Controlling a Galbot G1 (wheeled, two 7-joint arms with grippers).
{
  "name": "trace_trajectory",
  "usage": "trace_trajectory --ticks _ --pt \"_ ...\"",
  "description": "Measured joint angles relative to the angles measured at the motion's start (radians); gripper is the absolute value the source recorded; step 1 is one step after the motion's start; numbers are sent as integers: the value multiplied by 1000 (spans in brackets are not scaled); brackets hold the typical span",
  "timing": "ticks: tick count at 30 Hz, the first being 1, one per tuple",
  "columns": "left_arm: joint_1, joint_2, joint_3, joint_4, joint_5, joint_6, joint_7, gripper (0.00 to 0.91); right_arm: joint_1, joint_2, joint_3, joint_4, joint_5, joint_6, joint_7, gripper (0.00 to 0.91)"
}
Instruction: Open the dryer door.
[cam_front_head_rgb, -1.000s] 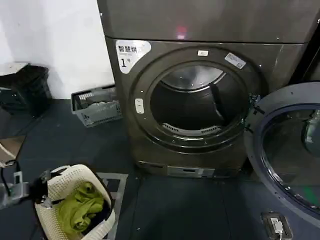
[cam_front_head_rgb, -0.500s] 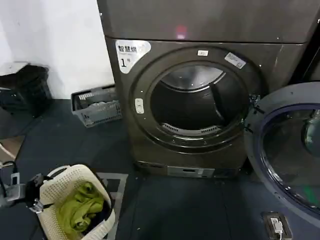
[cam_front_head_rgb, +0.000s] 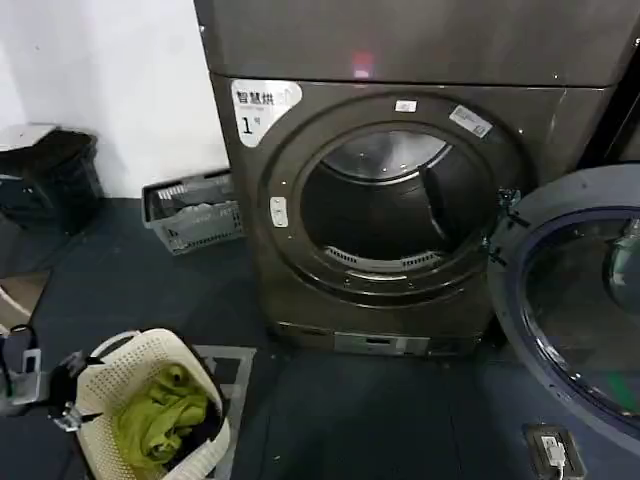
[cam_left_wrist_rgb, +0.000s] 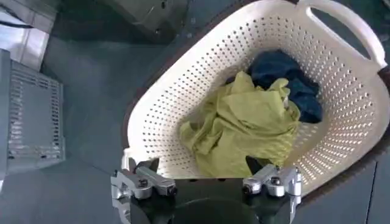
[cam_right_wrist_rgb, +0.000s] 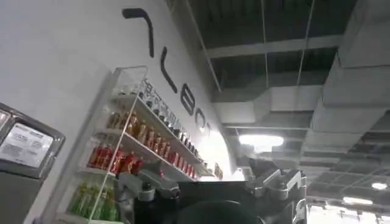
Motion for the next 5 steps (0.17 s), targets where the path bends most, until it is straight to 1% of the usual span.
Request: trace_trajectory --ticks 5 --pt "2 -3 0 6 5 -3 1 907 2 1 0 8 -2 0 5 907"
